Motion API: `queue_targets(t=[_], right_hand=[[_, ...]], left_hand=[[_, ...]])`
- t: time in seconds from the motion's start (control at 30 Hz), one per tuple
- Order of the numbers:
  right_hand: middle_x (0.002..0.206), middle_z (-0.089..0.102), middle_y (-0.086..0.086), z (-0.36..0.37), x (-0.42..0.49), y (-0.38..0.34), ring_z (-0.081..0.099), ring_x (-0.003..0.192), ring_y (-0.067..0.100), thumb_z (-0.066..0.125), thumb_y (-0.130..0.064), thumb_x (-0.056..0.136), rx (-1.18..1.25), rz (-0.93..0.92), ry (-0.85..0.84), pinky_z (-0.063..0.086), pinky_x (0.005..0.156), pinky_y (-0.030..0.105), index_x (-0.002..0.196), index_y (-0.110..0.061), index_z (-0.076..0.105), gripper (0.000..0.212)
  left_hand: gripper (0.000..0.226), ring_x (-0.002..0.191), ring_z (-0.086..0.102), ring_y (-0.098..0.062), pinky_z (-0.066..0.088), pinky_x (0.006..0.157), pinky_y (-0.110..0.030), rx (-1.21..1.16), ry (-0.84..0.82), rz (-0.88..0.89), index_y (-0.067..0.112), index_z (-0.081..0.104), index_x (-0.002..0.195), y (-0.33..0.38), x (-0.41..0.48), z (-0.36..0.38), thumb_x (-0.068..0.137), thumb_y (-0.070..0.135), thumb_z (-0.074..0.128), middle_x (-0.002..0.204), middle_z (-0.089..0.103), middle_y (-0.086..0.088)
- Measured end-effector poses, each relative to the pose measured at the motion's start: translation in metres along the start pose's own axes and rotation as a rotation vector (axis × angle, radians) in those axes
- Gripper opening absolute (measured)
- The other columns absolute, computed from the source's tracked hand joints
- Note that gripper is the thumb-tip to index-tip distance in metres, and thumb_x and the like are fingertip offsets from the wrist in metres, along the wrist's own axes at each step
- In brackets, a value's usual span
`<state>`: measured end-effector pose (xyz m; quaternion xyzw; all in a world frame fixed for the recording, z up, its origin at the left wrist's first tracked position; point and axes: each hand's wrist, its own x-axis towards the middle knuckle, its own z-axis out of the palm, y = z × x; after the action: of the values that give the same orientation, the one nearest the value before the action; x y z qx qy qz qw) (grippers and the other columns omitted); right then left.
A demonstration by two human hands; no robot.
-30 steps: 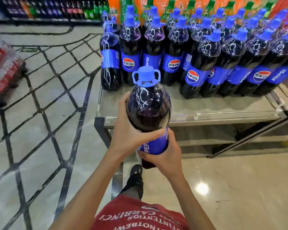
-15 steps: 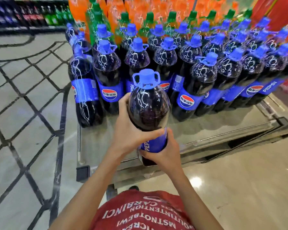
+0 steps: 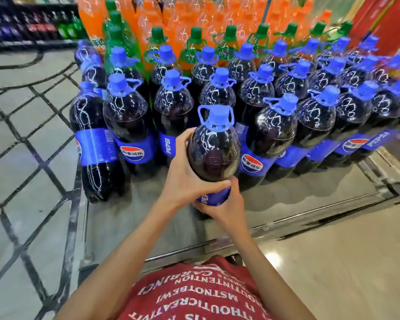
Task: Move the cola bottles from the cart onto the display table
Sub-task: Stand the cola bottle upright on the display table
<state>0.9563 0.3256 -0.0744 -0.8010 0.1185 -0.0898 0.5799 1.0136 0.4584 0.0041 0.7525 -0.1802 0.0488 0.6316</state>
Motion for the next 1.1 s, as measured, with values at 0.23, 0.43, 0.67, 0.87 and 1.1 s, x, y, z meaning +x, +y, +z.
queue_targets(t=[0.23, 0.43, 0.67, 0.87, 1.1], right_hand=[[0.106, 0.072, -0.012, -0.001, 0.032, 0.023, 0.069, 0.098, 0.005, 0.098, -0.016, 0.054, 0.059, 0.058, 0.034, 0.056, 0.088, 0.034, 0.113, -0.026, 0.054, 0.075], [0.118, 0.064, -0.005, 0.004, 0.038, 0.029, 0.065, 0.109, 0.014, 0.09, -0.036, 0.05, 0.012, 0.073, 0.151, 0.056, 0.09, 0.046, 0.118, -0.039, 0.048, 0.08], [0.12, 0.049, -0.004, 0.005, 0.04, 0.025, 0.051, 0.119, 0.024, 0.093, -0.031, 0.051, -0.173, 0.025, 0.265, 0.05, 0.087, 0.038, 0.122, -0.019, 0.049, 0.085], [0.127, 0.045, 0.0, 0.009, 0.041, 0.02, 0.05, 0.122, 0.026, 0.094, -0.031, 0.051, -0.236, 0.017, 0.313, 0.054, 0.081, 0.043, 0.125, -0.013, 0.048, 0.089], [0.138, 0.043, 0.01, 0.016, 0.043, 0.014, 0.047, 0.127, 0.035, 0.092, -0.033, 0.06, -0.314, 0.014, 0.38, 0.052, 0.076, 0.047, 0.128, -0.005, 0.048, 0.086]], left_hand=[[0.118, 0.134, 0.049, -0.01, 0.039, 0.113, -0.028, 0.054, -0.02, -0.009, 0.023, 0.032, 0.142, -0.018, 0.027, 0.024, 0.045, 0.023, 0.1, 0.141, 0.047, 0.009], [0.12, 0.136, 0.048, -0.016, 0.039, 0.116, -0.038, 0.07, -0.02, 0.006, 0.014, 0.033, 0.143, -0.029, 0.036, 0.039, 0.046, 0.016, 0.102, 0.142, 0.046, -0.001], [0.121, 0.137, 0.046, -0.016, 0.038, 0.116, -0.043, 0.072, -0.028, 0.022, 0.019, 0.03, 0.144, -0.036, 0.043, 0.043, 0.046, 0.023, 0.1, 0.144, 0.044, -0.003], [0.123, 0.139, 0.042, -0.014, 0.036, 0.118, -0.037, 0.117, -0.058, 0.052, 0.01, 0.032, 0.147, -0.037, 0.047, 0.037, 0.046, 0.028, 0.1, 0.146, 0.04, -0.002], [0.126, 0.139, 0.036, 0.002, 0.031, 0.111, -0.014, 0.244, -0.134, 0.057, 0.033, 0.025, 0.15, -0.029, 0.052, 0.024, 0.048, 0.041, 0.099, 0.145, 0.033, 0.013]])
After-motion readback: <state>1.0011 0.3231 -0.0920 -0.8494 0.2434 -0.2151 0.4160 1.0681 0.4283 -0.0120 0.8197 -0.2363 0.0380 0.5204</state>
